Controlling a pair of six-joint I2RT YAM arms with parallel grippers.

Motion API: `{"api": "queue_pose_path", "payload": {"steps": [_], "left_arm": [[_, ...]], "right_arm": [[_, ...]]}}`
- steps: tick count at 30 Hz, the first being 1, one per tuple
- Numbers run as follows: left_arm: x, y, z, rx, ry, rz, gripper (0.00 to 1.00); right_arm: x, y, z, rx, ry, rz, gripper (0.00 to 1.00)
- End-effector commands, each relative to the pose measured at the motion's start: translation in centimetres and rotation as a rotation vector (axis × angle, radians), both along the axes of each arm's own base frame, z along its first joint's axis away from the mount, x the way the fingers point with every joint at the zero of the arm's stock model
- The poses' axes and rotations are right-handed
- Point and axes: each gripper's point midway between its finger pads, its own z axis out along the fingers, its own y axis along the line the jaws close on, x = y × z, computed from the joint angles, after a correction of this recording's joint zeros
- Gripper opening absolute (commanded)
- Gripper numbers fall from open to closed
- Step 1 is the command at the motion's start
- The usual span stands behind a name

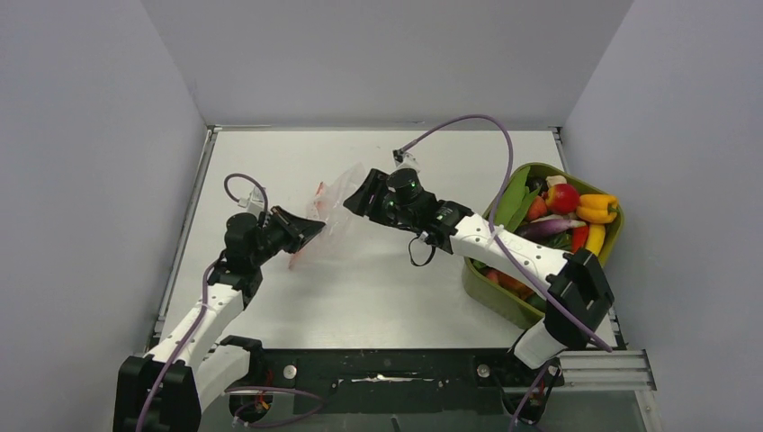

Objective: Place the food in the zip-top bag and seal the zipper
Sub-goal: Place the zipper food storage bag at the center of the board.

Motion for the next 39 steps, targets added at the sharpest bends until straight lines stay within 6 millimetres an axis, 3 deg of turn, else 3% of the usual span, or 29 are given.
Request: {"api": "queue_pose_path", "payload": {"steps": [1, 6, 11, 16, 21, 24, 27, 29, 33, 39], "left_arm": [[0.2, -0.7, 2.2, -0.034, -0.096, -0.03, 0.0], [0.0, -0.8, 2.6, -0.026, -0.115, -0.047, 0.0], [-0.2, -0.8, 2.9, -0.012, -0.139, -0.055, 0.07], [-0.4, -0.6, 2.7, 0.013, -0.129, -0.06, 0.36], [-0.2, 0.3, 2.0, 0.121, -0.1, -0.041, 0.46], [-0.2, 0.8, 1.5, 0.195, -0.087, -0.045, 0.5], [-0.5, 0.8, 1.9, 0.242, -0.101, -0.076, 0.53], [-0.6, 0.9, 2.3, 0.267, -0.117, -0.087, 0.57], [-0.9, 1.2, 3.8, 0.309, -0.186, -0.092, 0.69], [-1.1, 3.7, 5.9, 0.438, -0.245, 0.008, 0.71]], "right_arm": [[0.7, 1.6, 2.8, 0.058, -0.064, 0.033, 0.49], [1.2, 0.8, 2.2, -0.011, -0.101, 0.048, 0.27], [1.9, -1.1, 1.3, -0.059, -0.114, 0.057, 0.0], [2.1, -2.6, 0.9, -0.117, -0.161, 0.098, 0.0], [2.6, -5.5, -0.6, -0.253, -0.157, 0.1, 0.0], [3.2, -8.9, -2.4, -0.39, -0.117, 0.046, 0.0], [3.7, -12.6, -3.1, -0.513, -0.067, -0.056, 0.17], [3.4, -13.7, -2.5, -0.54, -0.068, -0.091, 0.26], [2.5, -12.8, -0.3, -0.476, -0.099, -0.091, 0.38], [1.1, -8.6, 1.3, -0.399, -0.133, -0.058, 0.44]]}}
